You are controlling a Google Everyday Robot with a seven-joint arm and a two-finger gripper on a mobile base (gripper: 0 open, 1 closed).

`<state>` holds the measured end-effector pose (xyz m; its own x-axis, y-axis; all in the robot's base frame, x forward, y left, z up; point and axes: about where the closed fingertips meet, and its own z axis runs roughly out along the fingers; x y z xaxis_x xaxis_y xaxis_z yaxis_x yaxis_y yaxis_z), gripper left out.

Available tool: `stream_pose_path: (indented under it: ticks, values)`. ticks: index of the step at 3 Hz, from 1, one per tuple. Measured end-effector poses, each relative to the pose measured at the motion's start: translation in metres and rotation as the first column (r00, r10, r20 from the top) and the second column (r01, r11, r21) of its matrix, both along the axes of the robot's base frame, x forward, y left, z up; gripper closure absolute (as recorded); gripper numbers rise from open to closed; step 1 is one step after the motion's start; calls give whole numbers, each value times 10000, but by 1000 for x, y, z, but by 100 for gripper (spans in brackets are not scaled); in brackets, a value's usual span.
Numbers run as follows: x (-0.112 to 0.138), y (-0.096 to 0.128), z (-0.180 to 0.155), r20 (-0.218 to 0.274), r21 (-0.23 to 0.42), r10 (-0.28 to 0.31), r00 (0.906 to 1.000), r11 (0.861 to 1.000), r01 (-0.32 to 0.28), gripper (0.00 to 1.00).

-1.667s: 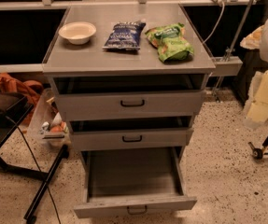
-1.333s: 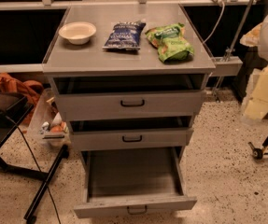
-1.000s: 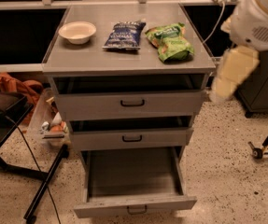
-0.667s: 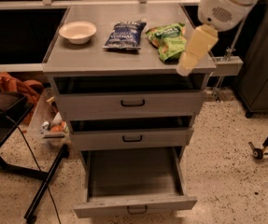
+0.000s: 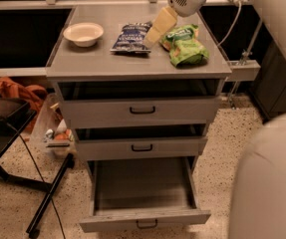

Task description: Place blue chip bag into bottom drawer

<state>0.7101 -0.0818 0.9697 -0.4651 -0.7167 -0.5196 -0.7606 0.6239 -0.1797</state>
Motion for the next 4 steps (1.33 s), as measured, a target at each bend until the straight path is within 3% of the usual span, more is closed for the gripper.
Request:
stream_pose_path:
  ticks: [1, 3, 4]
  values:
    - [23, -1, -8, -185, 481, -727, 9972, 9961, 735, 0]
    - [27, 6, -16, -283, 637, -676, 9973, 9956, 692, 0]
    - [40, 42, -26, -270, 1285, -400, 9988, 9908, 432, 0]
